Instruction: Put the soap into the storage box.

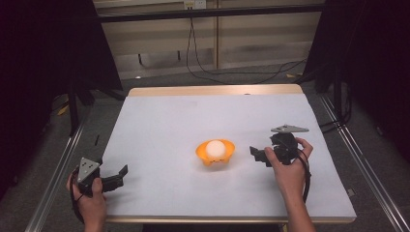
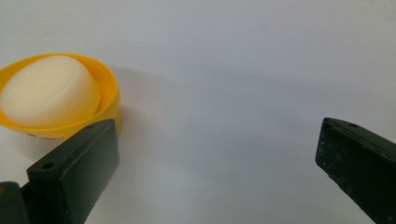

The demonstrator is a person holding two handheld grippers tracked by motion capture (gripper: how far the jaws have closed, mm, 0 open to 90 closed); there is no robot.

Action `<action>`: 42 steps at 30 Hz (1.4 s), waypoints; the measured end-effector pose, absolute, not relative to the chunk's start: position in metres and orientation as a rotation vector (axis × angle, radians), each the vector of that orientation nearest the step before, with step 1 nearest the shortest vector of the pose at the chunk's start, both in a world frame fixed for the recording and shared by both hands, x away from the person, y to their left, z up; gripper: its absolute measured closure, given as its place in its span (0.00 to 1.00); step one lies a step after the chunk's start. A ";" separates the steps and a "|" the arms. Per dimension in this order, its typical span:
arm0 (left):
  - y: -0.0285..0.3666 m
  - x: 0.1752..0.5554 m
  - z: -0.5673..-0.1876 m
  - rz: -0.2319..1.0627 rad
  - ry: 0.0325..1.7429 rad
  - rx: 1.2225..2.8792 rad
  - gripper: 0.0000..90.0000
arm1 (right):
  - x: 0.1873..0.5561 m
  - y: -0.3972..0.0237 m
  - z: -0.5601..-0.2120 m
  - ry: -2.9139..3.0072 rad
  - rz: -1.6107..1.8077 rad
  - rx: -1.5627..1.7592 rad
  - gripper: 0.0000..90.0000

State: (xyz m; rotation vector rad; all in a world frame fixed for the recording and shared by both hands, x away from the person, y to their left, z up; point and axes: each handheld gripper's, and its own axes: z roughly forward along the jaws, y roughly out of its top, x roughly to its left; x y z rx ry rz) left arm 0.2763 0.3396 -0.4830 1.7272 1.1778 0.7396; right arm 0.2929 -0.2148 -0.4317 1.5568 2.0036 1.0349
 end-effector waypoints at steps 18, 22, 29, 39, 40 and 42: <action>0.340 0.276 -0.483 0.751 1.176 1.731 0.01 | 0.270 -0.267 -0.443 1.898 1.031 1.617 0.00; 0.340 0.276 -0.483 0.752 1.179 1.728 0.01 | 0.265 -0.278 -0.443 1.871 1.030 1.629 0.00; 0.340 0.276 -0.483 0.752 1.180 1.728 0.01 | 0.257 -0.293 -0.445 1.839 1.031 1.640 0.00; 0.339 0.275 -0.483 0.756 1.179 1.725 0.01 | 0.240 -0.322 -0.453 1.788 1.024 1.674 0.00; 0.339 0.275 -0.483 0.753 1.176 1.724 0.01 | 0.240 -0.322 -0.453 1.788 1.024 1.674 0.00; 0.339 0.275 -0.483 0.752 1.176 1.723 0.02 | 0.238 -0.326 -0.454 1.788 1.026 1.678 0.00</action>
